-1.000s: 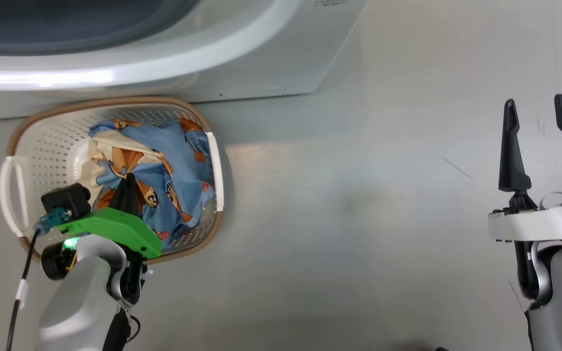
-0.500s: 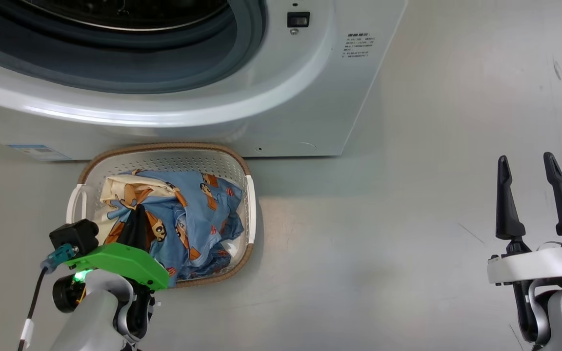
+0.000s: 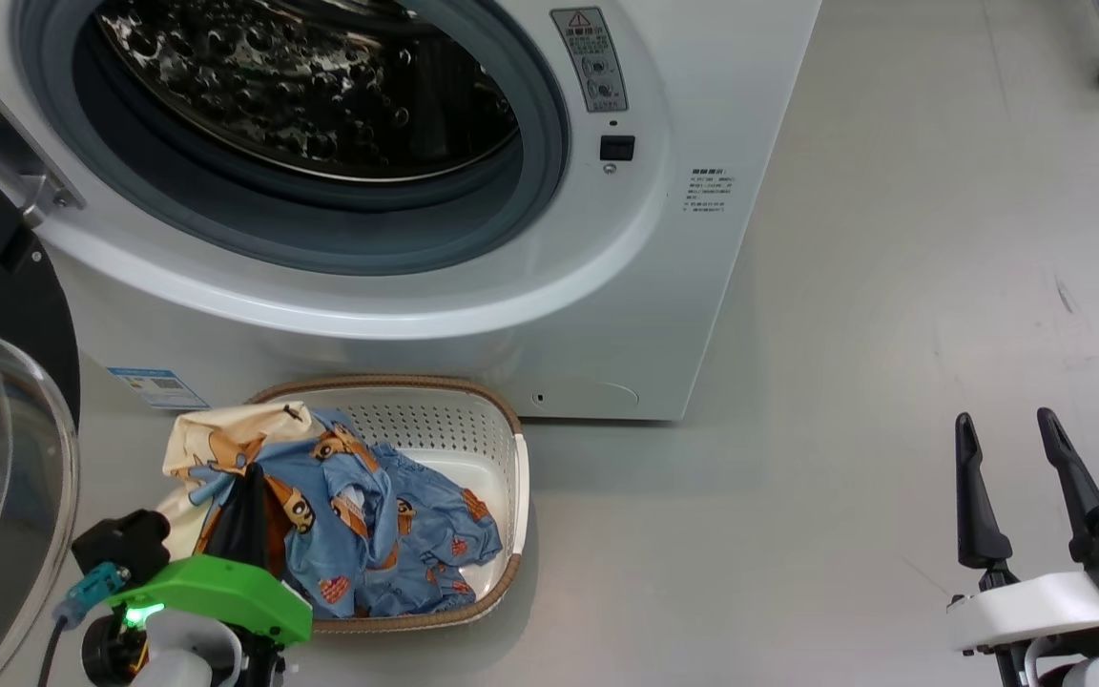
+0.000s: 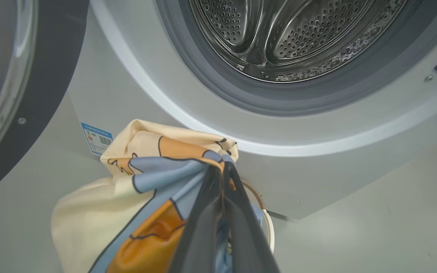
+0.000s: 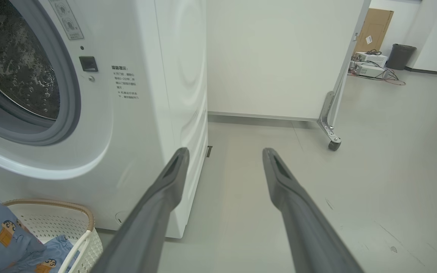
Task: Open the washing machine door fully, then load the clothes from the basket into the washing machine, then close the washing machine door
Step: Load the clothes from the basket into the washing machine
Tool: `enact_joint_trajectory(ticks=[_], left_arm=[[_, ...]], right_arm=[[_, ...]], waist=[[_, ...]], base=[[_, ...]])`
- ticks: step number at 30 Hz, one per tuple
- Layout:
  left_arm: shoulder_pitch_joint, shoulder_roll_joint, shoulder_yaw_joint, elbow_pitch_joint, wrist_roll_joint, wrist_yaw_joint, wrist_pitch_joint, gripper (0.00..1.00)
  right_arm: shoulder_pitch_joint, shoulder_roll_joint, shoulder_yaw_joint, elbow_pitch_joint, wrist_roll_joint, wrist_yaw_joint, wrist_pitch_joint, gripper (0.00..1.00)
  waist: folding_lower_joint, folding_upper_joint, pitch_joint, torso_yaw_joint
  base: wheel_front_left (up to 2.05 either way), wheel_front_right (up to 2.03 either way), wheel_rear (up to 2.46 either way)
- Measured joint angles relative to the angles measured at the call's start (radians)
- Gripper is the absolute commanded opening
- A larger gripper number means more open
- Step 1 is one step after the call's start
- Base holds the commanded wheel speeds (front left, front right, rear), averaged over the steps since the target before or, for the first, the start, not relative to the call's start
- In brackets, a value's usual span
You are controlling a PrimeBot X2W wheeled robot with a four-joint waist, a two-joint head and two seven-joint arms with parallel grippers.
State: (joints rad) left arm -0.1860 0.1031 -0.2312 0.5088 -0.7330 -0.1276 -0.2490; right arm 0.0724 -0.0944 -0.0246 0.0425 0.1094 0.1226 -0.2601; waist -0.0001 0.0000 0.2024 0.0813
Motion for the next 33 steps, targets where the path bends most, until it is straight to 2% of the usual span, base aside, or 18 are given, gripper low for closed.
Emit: enact_joint_trajectory(ticks=[16,33], left_arm=[[0.212,0.014,0.035,-0.151,0.107,0.011,0.000,0.00],[0.304,0.018,0.068,-0.301,0.138,0.022,0.000,0.00]], right_arm=[[0.141,-0.001,0.032,-0.003,0.010,0.000,0.000,1.00],[0.168,0.000,0.069,-0.023,0.014,0.000,0.000,1.00]], waist=[[0.0000,0.0000,-0.204,0.012],[0.0000,0.0000,-0.227,-0.018]], base=[[0.00,0.00,0.00],[0.00,0.00,0.00]])
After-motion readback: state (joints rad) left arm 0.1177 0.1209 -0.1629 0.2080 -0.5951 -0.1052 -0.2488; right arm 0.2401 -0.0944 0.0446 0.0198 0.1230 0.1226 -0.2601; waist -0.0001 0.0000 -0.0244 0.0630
